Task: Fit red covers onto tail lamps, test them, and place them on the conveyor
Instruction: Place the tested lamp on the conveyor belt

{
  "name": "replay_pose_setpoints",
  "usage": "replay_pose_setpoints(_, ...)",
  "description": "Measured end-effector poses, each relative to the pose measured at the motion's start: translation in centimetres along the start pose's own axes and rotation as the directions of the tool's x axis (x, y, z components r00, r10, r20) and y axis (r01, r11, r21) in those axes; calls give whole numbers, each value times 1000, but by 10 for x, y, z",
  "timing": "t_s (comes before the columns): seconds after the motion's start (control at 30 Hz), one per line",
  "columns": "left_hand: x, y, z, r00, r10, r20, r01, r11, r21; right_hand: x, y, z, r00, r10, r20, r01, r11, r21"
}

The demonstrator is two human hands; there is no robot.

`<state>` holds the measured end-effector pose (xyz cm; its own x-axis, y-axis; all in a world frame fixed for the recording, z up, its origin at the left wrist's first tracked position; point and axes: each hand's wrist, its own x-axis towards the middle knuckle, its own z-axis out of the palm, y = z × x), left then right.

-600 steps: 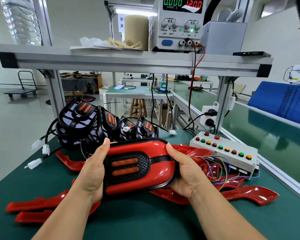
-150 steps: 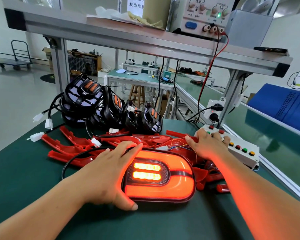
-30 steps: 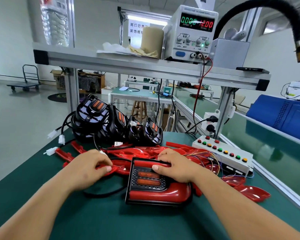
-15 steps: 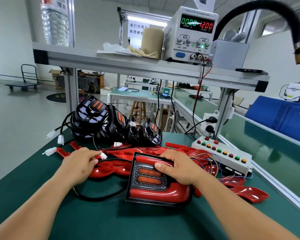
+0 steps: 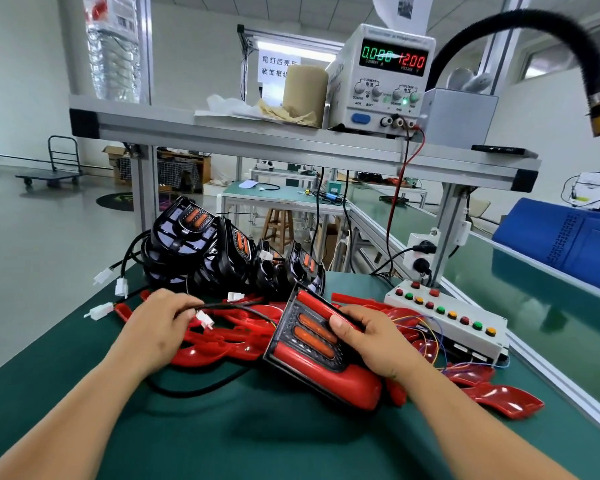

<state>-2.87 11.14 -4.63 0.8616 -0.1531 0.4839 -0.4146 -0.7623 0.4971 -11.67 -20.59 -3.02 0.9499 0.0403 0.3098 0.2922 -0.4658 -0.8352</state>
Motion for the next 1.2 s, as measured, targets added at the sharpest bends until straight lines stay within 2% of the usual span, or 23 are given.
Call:
replay_pose_setpoints(0.1, -3, 12, -6, 985, -56, -161, 24, 980, -198, 2, 0, -1, 996, 56, -62, -47, 988, 148)
replay_pose_setpoints(0.23, -8, 39, 1, 915, -286, -285, 137, 884, -447, 9, -11, 0, 965, 201, -167, -124, 915, 385)
replay_pose_setpoints(0.37, -14, 73, 22, 863, -324, -386, 99, 860, -501, 21, -27, 7, 905, 301, -301, -147, 885, 442)
replay_pose_setpoints(0.47, -17, 97, 42, 828, -412, -381, 130, 801, -584, 29, -38, 17, 843, 371, -391, -160, 865, 475)
replay_pose_setpoints(0.53, -19, 119, 53, 782, -544, -303, 185, 668, -721, 30, -44, 27, 807, 424, -411, -175, 836, 520)
replay_pose_setpoints(0.6, -22, 139, 62, 783, -605, -144, 215, 480, -850, 31, -47, 34, 767, 457, -450, -181, 827, 532)
replay_pose_setpoints(0.67, -27, 150, 69, 819, -571, 57, 259, 279, -925, 29, -48, 36, 731, 462, -503, -182, 842, 509)
replay_pose_setpoints(0.73, -34, 154, 71, 845, -489, 217, 331, 158, -930, 25, -48, 34, 712, 441, -545, -201, 873, 444)
replay_pose_setpoints(0.87, -43, 160, 70, 882, -342, 325, 382, 113, -917, 14, -44, 33, 708, 421, -567, -248, 900, 358)
replay_pose_setpoints(0.97, -43, 160, 66, 925, -216, 314, 359, 219, -907, 7, -47, 30, 725, 493, -481, -257, 842, 475)
replay_pose_setpoints(1.03, -39, 159, 60, 944, -156, 291, 322, 240, -916, 1, -53, 25, 770, 513, -381, -253, 792, 556)
replay_pose_setpoints(1.1, -34, 161, 52, 954, -87, 287, 298, 169, -939, -8, -57, 19, 821, 488, -297, -230, 759, 610)
replay_pose_setpoints(1.2, -30, 167, 42, 935, -15, 353, 353, 4, -936, -22, -60, 16, 872, 435, -225, -154, 681, 716)
